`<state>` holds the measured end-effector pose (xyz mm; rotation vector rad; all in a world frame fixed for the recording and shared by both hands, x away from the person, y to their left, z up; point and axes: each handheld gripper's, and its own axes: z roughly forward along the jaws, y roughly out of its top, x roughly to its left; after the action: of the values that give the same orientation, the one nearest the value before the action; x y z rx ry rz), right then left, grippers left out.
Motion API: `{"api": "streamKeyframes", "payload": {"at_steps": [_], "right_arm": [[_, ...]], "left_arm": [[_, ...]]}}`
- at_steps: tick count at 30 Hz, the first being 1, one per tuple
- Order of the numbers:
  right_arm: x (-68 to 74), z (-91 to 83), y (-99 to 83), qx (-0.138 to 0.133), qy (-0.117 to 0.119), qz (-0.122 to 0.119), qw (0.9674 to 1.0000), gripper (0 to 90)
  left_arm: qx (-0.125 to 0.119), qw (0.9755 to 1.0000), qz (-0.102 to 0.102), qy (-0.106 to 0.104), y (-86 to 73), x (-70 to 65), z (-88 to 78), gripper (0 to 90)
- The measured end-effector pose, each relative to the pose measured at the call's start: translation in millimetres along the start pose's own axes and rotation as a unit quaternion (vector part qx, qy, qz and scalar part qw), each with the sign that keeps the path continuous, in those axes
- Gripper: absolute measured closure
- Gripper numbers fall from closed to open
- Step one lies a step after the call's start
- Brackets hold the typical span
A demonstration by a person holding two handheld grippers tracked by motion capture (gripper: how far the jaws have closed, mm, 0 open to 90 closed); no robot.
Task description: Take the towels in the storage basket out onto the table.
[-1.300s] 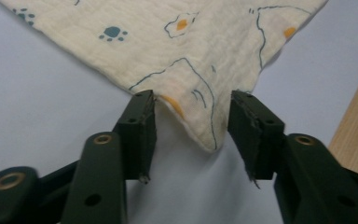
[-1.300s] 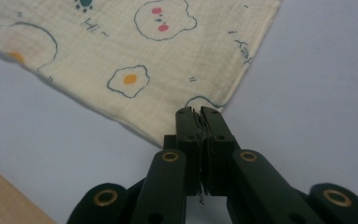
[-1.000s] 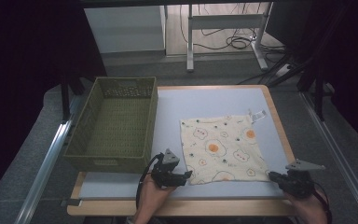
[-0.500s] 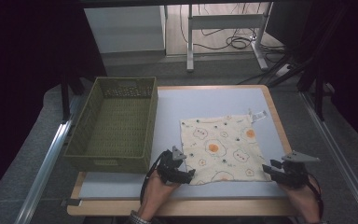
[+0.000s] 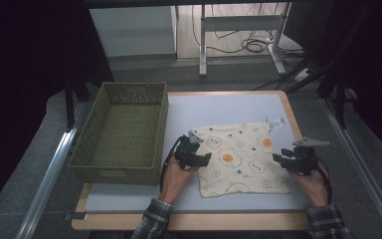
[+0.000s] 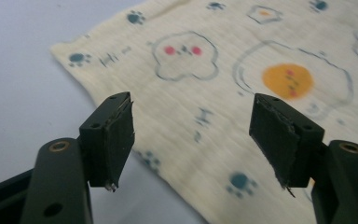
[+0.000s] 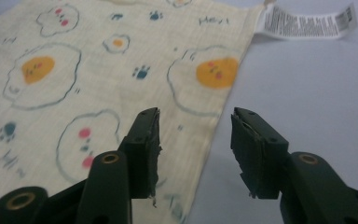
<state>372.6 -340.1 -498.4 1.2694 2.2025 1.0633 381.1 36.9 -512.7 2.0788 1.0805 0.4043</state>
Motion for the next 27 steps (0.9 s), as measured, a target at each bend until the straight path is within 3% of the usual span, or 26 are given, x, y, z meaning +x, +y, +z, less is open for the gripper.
{"api": "streamKeyframes", "payload": {"at_steps": [7, 14, 21, 27], "right_arm": [[-10.7, 20.0, 20.1, 0.001, -0.009, -0.008, 0.9999, 57.8], [-24.8, 45.7, 46.2, -0.001, -0.014, -0.002, 0.9999, 65.3], [-27.8, 71.0, 60.8, 0.010, -0.029, -0.017, 0.9994, 66.0], [-39.7, 98.5, 68.6, 0.009, -0.051, 0.000, 0.9986, 65.4]], "left_arm": [[0.002, 0.9994, -0.015, 0.030, 7.6, 17.4, 19.2, 38.9], [-0.018, 0.9971, -0.057, 0.047, 17.5, 41.2, 35.1, 46.8], [-0.018, 0.9952, -0.065, 0.070, 20.5, 52.5, 43.3, 52.7], [-0.008, 0.9939, -0.069, 0.086, 18.0, 61.2, 53.8, 54.9]]}}
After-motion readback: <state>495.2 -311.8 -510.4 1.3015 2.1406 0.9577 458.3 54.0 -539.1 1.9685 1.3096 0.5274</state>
